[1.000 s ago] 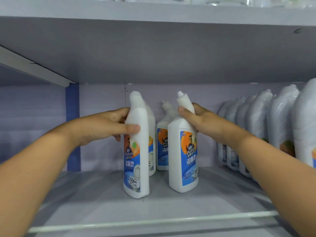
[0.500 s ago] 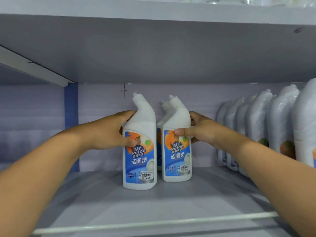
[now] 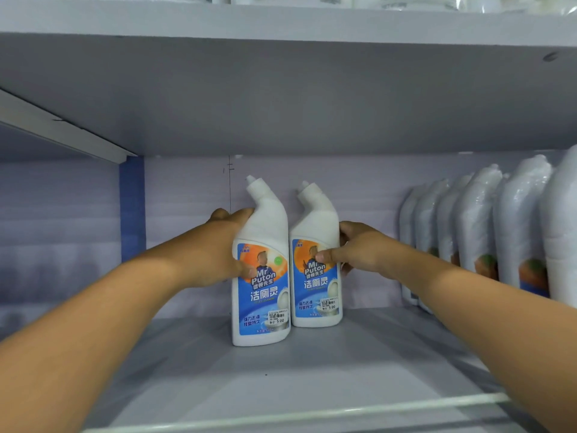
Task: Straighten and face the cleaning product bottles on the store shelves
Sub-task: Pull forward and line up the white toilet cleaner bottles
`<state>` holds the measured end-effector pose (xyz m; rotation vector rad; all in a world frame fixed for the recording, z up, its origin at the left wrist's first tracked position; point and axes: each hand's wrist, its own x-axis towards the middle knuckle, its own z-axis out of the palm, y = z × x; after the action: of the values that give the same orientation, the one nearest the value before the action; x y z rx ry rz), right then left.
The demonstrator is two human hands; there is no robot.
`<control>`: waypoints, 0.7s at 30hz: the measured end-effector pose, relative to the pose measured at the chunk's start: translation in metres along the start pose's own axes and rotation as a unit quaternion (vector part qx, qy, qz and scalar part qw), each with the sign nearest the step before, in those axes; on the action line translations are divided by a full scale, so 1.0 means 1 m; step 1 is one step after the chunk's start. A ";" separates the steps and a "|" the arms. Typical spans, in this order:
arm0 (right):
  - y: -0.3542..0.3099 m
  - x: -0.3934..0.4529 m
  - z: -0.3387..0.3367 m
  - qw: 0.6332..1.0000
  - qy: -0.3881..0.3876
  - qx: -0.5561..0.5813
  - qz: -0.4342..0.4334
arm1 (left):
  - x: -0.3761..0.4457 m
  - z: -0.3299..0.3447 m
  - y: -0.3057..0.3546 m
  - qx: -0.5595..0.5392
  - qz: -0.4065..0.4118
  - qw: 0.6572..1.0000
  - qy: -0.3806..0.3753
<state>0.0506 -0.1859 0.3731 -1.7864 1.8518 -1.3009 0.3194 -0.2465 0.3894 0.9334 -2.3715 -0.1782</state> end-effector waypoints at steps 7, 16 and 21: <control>-0.001 -0.002 0.005 0.999 0.033 -0.030 0.015 | -0.003 0.007 0.000 -0.143 -0.039 0.989 -0.019; 0.000 -0.008 0.015 0.997 0.058 -0.046 0.026 | -0.004 0.007 0.007 -0.125 -0.044 0.990 -0.036; 0.003 -0.012 0.019 0.998 0.053 0.006 0.044 | -0.010 0.001 0.009 -0.152 -0.053 0.986 -0.046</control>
<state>0.0651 -0.1833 0.3555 -1.6394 1.9488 -1.3970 0.3198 -0.2332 0.3867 0.9187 -2.2919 -0.6181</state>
